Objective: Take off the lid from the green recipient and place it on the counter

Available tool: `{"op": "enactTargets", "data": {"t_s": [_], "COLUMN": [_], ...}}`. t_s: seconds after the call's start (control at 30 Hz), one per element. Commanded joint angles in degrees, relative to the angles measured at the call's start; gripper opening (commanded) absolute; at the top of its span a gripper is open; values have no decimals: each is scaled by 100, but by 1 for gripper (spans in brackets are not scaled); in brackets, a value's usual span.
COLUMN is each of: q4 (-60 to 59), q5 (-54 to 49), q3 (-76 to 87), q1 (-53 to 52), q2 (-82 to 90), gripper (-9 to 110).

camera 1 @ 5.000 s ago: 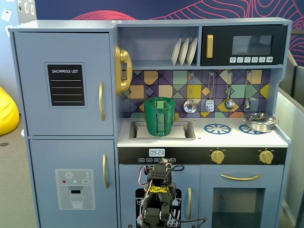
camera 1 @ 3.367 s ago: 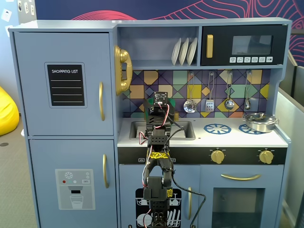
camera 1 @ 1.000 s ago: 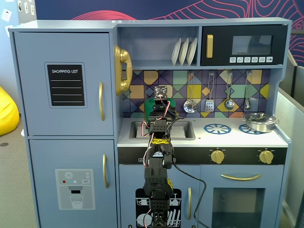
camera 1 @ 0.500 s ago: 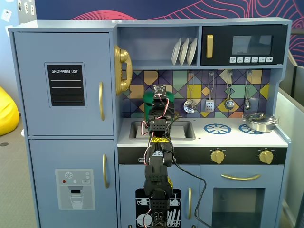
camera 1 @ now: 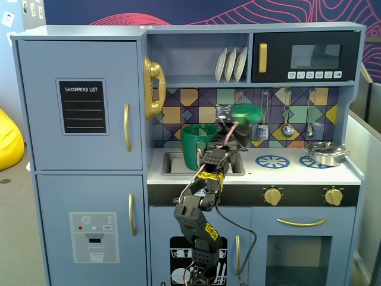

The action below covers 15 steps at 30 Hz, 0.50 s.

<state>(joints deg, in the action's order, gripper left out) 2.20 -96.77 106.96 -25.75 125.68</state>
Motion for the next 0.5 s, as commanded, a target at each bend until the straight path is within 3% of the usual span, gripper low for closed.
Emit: {"op": "enactTargets", "data": {"t_s": [0.0,0.13,0.47], "q4": [1020,2206,2540], "q5": [-62,-193,-290], "q3": [545,1617,2646], "q1": [-642,-791,-879], "q2": [62,-167,-396], "gripper": [0,0,0]}}
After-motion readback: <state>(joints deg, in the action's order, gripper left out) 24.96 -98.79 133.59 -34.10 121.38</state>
